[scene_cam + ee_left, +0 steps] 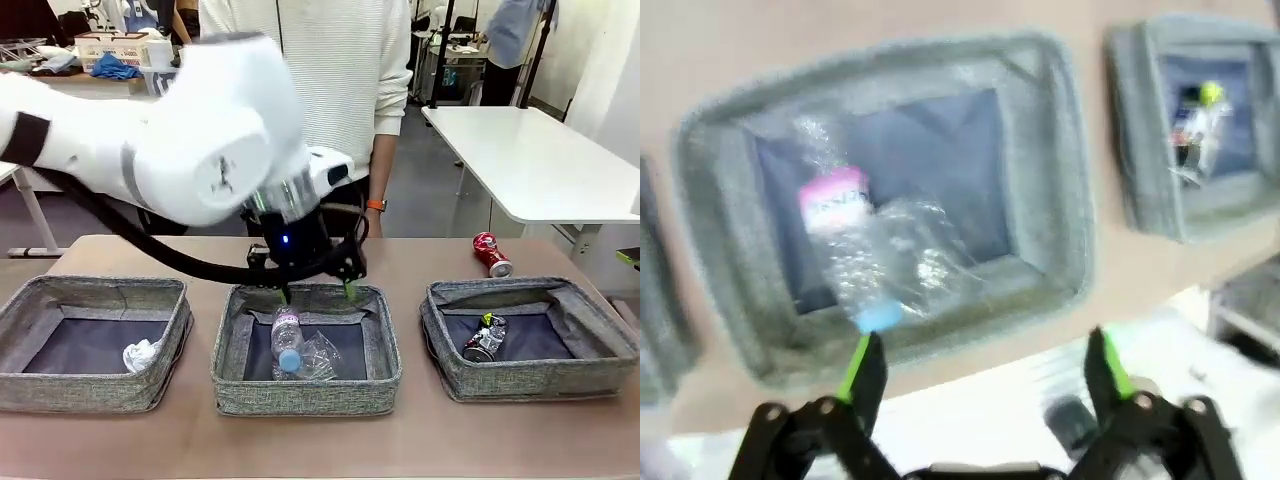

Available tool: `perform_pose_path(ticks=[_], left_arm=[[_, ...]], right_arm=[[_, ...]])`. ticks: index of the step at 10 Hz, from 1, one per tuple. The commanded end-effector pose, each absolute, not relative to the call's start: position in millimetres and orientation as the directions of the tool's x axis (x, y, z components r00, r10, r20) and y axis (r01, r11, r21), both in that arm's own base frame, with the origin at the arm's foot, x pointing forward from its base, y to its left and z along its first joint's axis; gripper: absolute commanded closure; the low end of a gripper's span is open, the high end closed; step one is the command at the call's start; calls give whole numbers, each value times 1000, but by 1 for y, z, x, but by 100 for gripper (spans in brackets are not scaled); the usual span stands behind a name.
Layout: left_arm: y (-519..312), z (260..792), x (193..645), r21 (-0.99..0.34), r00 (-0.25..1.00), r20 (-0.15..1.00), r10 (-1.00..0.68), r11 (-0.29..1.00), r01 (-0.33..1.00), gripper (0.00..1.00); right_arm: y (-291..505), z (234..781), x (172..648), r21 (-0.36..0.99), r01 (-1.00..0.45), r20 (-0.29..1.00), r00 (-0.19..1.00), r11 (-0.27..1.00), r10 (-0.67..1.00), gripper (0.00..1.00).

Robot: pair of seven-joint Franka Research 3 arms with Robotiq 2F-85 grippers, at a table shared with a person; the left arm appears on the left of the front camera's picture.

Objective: Sort the waste into the appropriate baskets.
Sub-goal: Place the picked waste into the Fabric basket indicated by the person.

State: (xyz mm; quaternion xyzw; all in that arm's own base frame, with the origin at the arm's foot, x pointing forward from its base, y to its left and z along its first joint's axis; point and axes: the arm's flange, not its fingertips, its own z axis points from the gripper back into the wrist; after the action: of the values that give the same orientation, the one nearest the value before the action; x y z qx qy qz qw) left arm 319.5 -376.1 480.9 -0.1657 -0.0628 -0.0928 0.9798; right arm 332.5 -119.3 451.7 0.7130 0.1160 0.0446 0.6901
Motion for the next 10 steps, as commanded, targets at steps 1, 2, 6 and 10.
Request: perform_pose_path(ticks=[1,2,6,10], left_arm=[[-295,530,310,-649,954,47,-297,716,255,0],[-250,555,304,-787,946,122,-300,552,276,0],[-64,567,311,-956,938,146,-314,198,216,0],[78,484,281,-997,998,59,32,-47,60,0]], right_arm=[[-120,458,332,992,124,-116,967,-20,228,0],[-120,458,332,992,124,-116,967,-20,228,0],[-120,458,332,992,124,-116,967,-20,228,0],[-120,458,332,992,124,-116,967,-20,228,0]])
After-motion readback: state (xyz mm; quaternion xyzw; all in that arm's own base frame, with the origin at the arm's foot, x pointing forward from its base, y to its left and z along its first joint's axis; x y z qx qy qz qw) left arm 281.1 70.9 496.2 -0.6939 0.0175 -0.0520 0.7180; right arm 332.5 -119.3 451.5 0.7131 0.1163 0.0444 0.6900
